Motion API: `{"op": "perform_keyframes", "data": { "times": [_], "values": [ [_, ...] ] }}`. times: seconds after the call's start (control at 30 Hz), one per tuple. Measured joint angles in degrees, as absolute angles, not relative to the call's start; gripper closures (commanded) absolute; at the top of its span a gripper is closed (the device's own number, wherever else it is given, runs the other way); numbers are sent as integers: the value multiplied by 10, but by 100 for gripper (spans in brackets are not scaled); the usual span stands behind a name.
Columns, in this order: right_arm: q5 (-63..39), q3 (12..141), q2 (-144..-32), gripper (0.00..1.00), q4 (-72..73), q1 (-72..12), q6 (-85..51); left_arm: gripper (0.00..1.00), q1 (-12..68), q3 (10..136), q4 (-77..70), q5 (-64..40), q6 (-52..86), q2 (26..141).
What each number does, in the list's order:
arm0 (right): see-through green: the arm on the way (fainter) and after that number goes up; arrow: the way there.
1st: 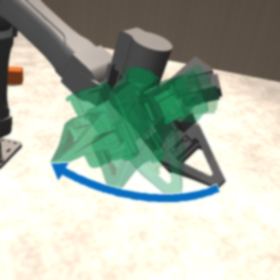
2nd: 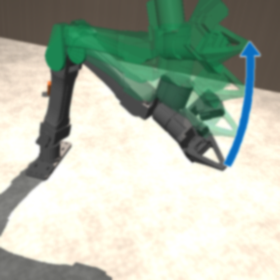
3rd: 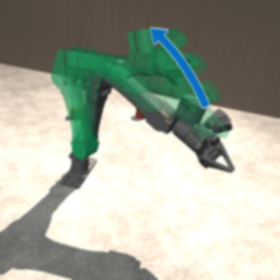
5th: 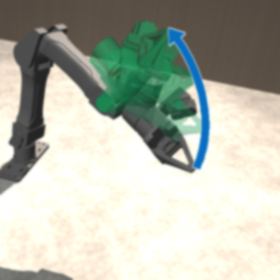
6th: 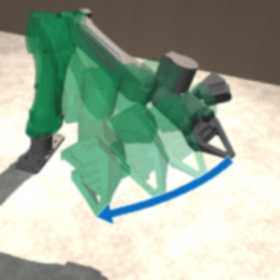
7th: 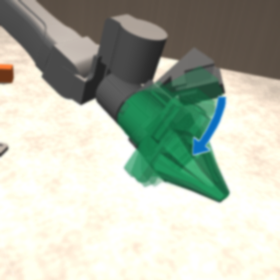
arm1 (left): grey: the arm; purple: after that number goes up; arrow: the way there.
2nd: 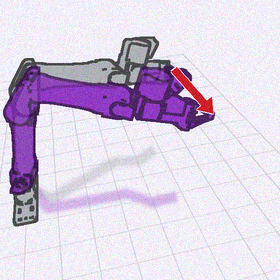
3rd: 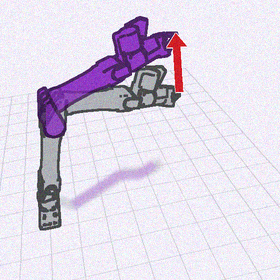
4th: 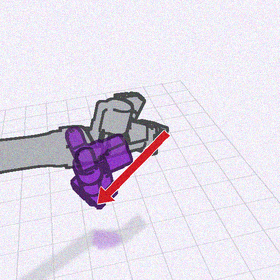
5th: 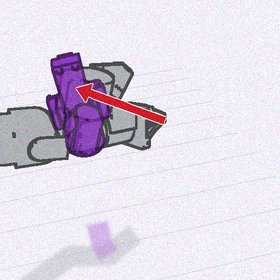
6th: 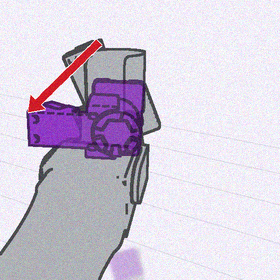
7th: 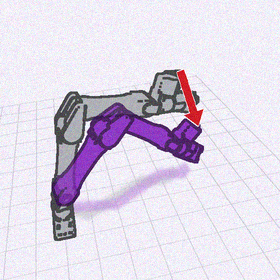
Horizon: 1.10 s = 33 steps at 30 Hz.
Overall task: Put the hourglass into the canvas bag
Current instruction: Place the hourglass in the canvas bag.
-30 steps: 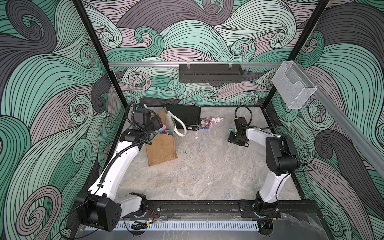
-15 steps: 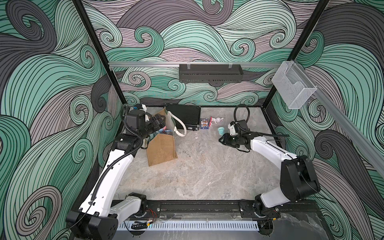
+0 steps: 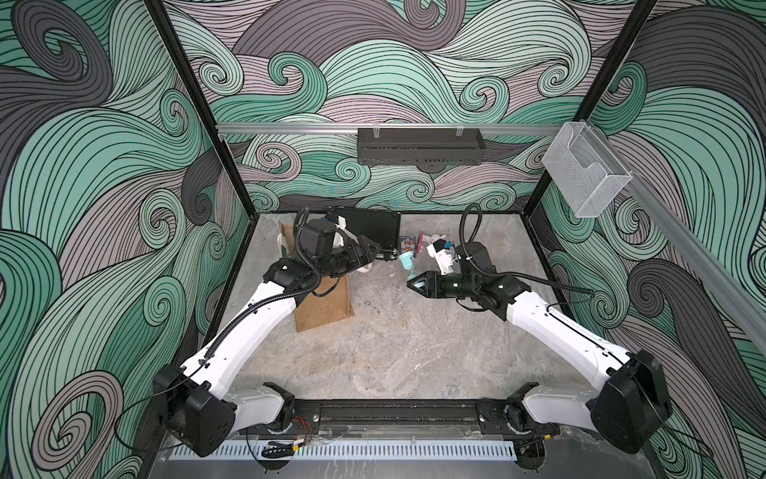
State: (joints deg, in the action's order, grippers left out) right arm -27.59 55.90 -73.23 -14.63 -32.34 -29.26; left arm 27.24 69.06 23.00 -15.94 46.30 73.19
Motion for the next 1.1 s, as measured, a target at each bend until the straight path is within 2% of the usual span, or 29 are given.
{"op": "perform_keyframes", "data": {
  "times": [0.3,0.43,0.6,0.67,0.83,0.97,1.1],
  "values": [
    [-292,574,-739,70,-111,-365,-309,15,301,694,187,-181,477,758],
    [-298,587,-751,71,-100,-379,-311,18,306,695,175,-189,480,769],
    [-305,601,-762,71,-88,-387,-312,26,312,695,165,-200,481,784],
    [-305,601,-764,71,-85,-387,-312,32,313,695,161,-202,483,786],
    [-305,602,-778,71,-82,-387,-312,39,313,695,142,-202,485,786],
    [-306,602,-783,71,-71,-387,-312,52,313,695,138,-196,489,786],
    [-306,602,-783,70,-62,-387,-313,58,313,695,128,-187,491,786]
  ]
}}
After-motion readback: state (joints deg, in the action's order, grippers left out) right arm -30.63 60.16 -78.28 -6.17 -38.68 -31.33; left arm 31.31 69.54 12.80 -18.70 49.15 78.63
